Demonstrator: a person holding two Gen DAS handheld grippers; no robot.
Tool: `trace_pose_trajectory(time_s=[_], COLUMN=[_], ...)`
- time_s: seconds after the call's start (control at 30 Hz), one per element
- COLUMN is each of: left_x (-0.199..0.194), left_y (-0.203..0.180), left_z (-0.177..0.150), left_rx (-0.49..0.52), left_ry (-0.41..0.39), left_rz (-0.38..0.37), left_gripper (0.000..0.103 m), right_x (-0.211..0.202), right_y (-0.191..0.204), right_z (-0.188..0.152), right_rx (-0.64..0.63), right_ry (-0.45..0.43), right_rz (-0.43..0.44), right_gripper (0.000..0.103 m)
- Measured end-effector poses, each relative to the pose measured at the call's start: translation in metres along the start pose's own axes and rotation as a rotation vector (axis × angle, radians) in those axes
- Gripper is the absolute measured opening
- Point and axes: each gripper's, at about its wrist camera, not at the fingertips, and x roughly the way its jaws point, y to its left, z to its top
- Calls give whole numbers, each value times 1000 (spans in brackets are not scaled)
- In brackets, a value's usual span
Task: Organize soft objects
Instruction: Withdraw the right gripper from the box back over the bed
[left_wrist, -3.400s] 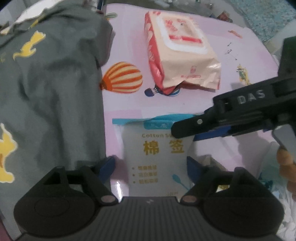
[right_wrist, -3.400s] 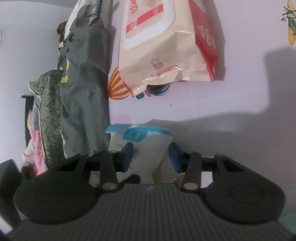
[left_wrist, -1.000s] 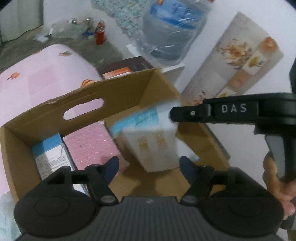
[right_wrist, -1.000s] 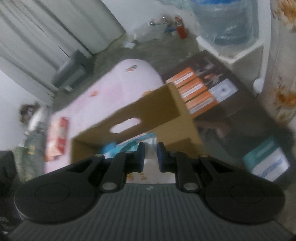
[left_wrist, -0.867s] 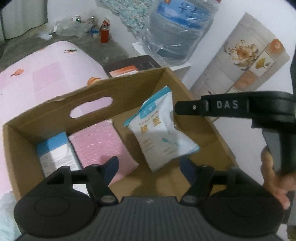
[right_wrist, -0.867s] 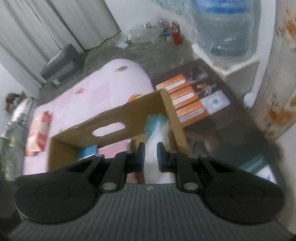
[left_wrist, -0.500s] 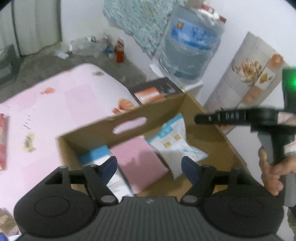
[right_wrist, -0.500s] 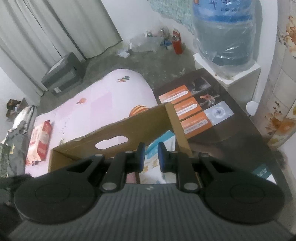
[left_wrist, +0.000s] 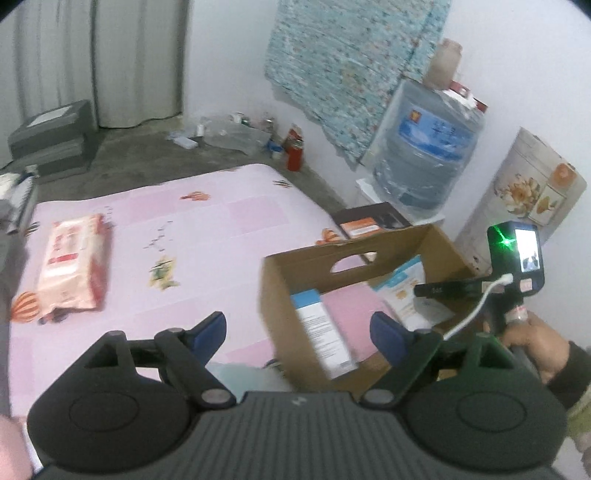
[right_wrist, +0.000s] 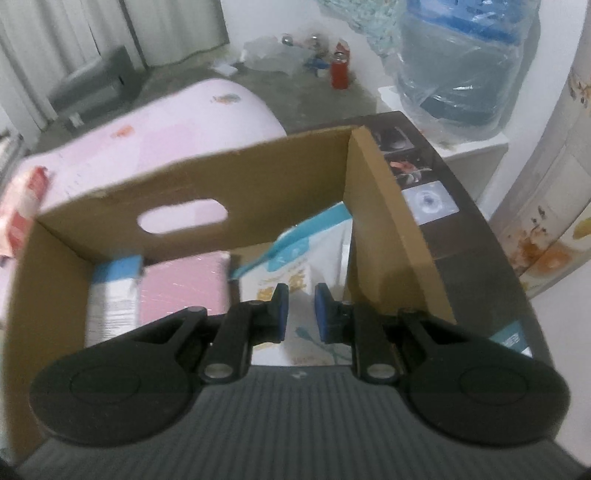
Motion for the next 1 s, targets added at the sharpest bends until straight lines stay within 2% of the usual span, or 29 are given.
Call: trace_pose_trajectory(time_s=[0.23, 0.4, 0.5, 0.73, 1.0], left_x=[-33, -55, -70, -100, -123], left_y=[40, 59, 66, 75, 92], left_z=[-29, -52, -70, -117, -170], left_rx=[-44, -77, -97, -115, -158], left_ry=[-51, -86, -108, -152, -152], left_rz=[53, 91, 115, 199, 290], left_gripper=[87, 88, 89, 90, 90], right_x=[17, 7, -23, -109, -171], right_y=[-1, -5, -7, 12, 59], right_z=[1, 0, -4, -27, -65], right_rx=[57, 128, 172, 159, 121], right_ry=[15, -7, -68, -196, -193], right_rz=[-2, 35, 105, 289, 537], right_gripper=[18, 23, 29, 48, 71])
